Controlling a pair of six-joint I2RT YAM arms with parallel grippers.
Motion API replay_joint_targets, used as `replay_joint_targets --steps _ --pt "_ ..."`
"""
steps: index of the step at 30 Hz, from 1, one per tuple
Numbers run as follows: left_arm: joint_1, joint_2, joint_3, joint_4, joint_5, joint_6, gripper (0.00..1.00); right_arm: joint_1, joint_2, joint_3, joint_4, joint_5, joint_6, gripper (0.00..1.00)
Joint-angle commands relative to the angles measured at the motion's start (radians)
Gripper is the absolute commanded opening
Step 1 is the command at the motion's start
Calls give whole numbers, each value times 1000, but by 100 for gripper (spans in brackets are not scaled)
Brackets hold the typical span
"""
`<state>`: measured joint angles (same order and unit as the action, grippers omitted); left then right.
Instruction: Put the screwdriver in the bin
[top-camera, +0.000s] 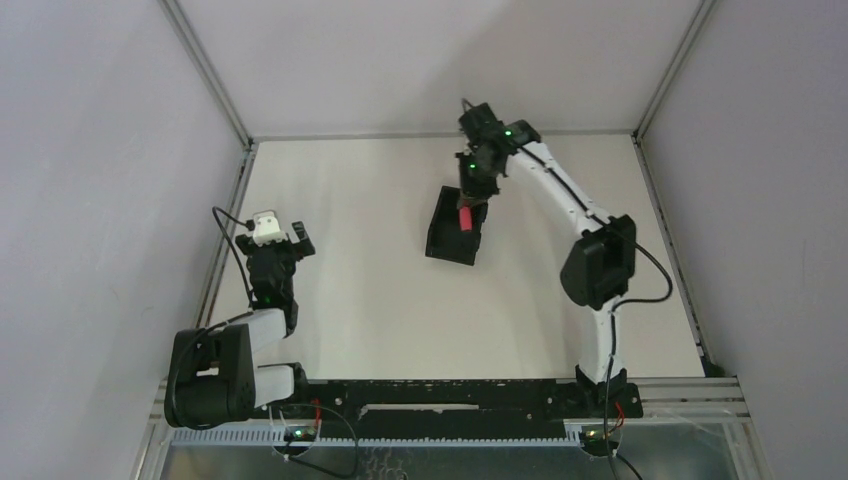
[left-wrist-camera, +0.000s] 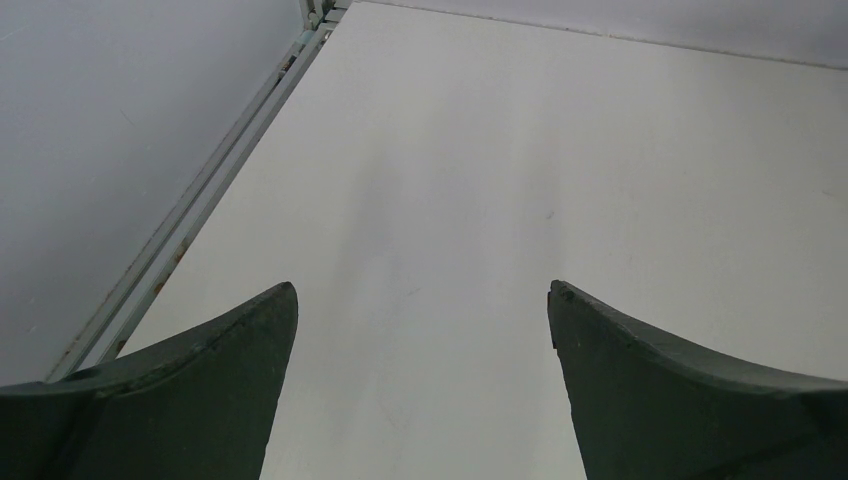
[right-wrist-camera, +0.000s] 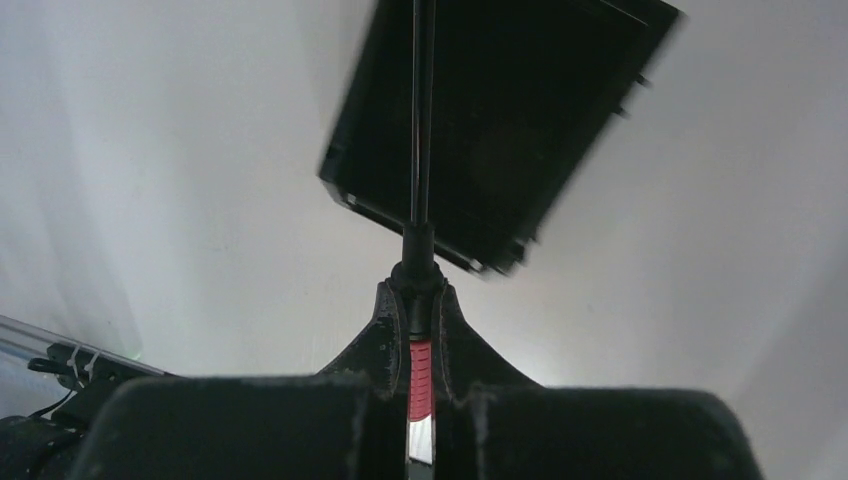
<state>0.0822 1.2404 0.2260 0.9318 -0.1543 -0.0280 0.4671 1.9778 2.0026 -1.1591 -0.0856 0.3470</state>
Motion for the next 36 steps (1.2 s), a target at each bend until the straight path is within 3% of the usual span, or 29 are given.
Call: replay_joint_targets --steps 1,5,15,21,24,33,35,36 --pt "-7 -11 10 24 -6 -6 100 57 102 152 30 41 -14 0" --pt "-7 -10 12 24 -7 -7 100 82 200 182 34 57 -55 0" --pt "-7 -10 12 24 -7 -7 100 113 298 37 165 182 -133 1" --pt "-7 -9 11 27 -7 -6 100 117 302 16 190 189 -110 34" --pt "-7 -9 11 29 -8 -6 100 124 272 -5 203 216 -98 40" --pt "-7 -9 11 31 -8 -7 100 152 70 -14 221 315 -124 41" --pt "-7 -9 11 32 -7 -6 100 155 6 -32 229 330 -132 50" --pt "-7 -10 10 32 -8 -7 100 156 -31 -48 240 337 -135 63"
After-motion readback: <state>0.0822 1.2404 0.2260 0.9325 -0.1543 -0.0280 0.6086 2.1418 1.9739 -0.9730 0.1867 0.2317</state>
